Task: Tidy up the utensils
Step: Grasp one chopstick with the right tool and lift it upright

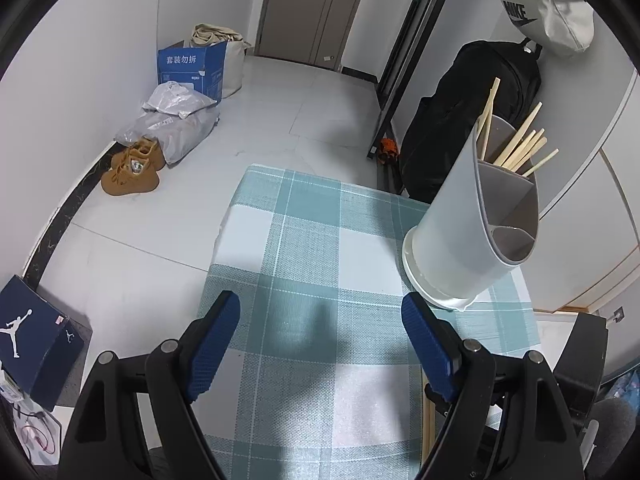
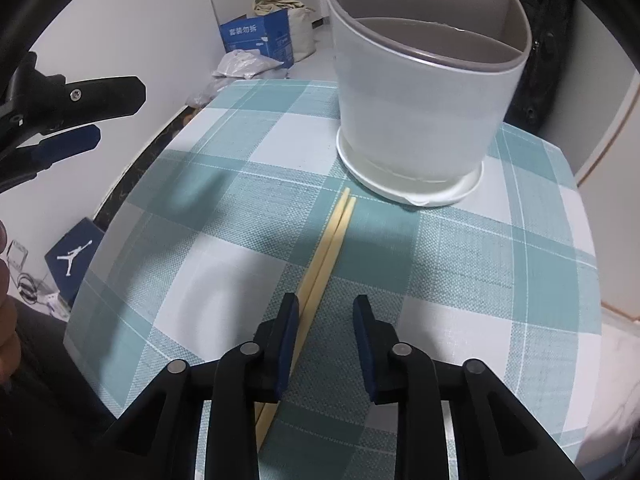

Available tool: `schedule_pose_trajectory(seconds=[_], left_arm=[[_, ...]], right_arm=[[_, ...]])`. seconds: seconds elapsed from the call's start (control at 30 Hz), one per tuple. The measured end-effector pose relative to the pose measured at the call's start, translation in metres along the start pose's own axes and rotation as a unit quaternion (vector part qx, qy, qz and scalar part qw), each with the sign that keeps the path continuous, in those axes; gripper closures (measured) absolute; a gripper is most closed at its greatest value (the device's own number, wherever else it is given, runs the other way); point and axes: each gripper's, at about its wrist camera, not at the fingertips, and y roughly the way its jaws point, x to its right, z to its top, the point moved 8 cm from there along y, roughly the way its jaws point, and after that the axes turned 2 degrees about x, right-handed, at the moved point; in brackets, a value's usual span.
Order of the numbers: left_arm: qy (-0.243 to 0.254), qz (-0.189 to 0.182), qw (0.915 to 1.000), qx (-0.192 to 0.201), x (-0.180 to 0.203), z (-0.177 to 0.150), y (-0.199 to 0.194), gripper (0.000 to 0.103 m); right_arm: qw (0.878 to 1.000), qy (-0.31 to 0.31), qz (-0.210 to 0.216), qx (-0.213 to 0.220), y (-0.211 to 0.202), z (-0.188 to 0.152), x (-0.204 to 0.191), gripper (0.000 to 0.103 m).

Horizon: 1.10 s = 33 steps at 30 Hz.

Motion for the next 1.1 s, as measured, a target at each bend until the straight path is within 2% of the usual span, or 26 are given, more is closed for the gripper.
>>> schedule_pose_trajectory(seconds=[0.23, 0.57, 0.8, 0.87, 1.1], left_arm=[[-0.012, -0.004, 0.9999, -0.002, -0.004, 0.002, -0.002, 0.024], [-0.032, -0.007, 0.9994, -0.011, -0.011, 0.001, -0.001, 0.024], [-0.058, -0.012, 0.9981, -0.018, -0.019, 0.002, 0.000, 0.024], [-0.063, -0.013, 0.9977, -0.019, -0.021, 0.002, -0.001, 0.024], [-0.071, -0.010, 0.9972, -0.024, -0.025, 0.003, 0.000, 0.024]], right_arm=[[1.000, 0.008, 0.002, -0.011, -0.004, -0.001, 0.004, 0.082], [0.999, -0.021, -0.027, -0.032, 0.000, 0.002, -0.003, 0.083], [0.998, -0.025, -0.032, -0.047, 0.016, 0.016, -0.007, 0.083], [0.997, -0.026, -0.034, -0.058, 0.023, 0.017, -0.010, 0.086], [0.998, -0.014, -0.034, -0.055, 0.035, 0.034, -0.013, 0.087]])
